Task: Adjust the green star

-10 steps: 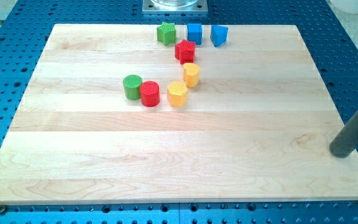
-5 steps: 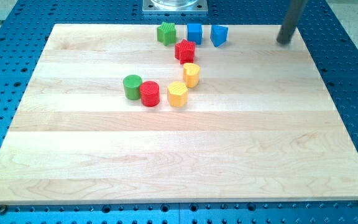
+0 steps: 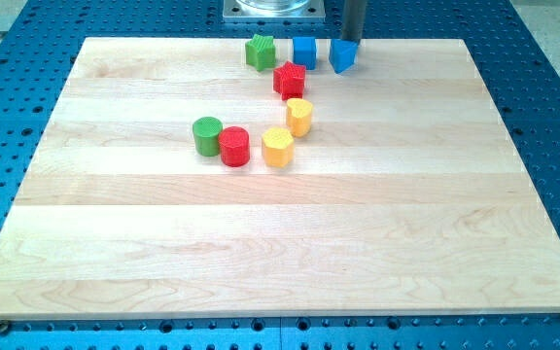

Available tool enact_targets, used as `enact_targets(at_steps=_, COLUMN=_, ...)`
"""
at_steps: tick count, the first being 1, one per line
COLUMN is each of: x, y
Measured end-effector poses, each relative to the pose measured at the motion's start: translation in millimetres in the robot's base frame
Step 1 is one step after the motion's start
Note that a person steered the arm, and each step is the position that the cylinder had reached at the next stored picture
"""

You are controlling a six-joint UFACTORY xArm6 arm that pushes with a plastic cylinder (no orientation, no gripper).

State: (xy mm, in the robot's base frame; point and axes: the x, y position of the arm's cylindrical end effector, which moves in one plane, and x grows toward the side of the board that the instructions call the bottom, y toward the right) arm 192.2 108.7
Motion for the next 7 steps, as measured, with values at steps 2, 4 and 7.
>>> enact_targets(at_steps=2, x=-0.1, y=-60.6)
enact_targets(at_steps=4, x=6.4, y=-121.0)
enact_targets(at_steps=7, x=25.3, y=-146.5)
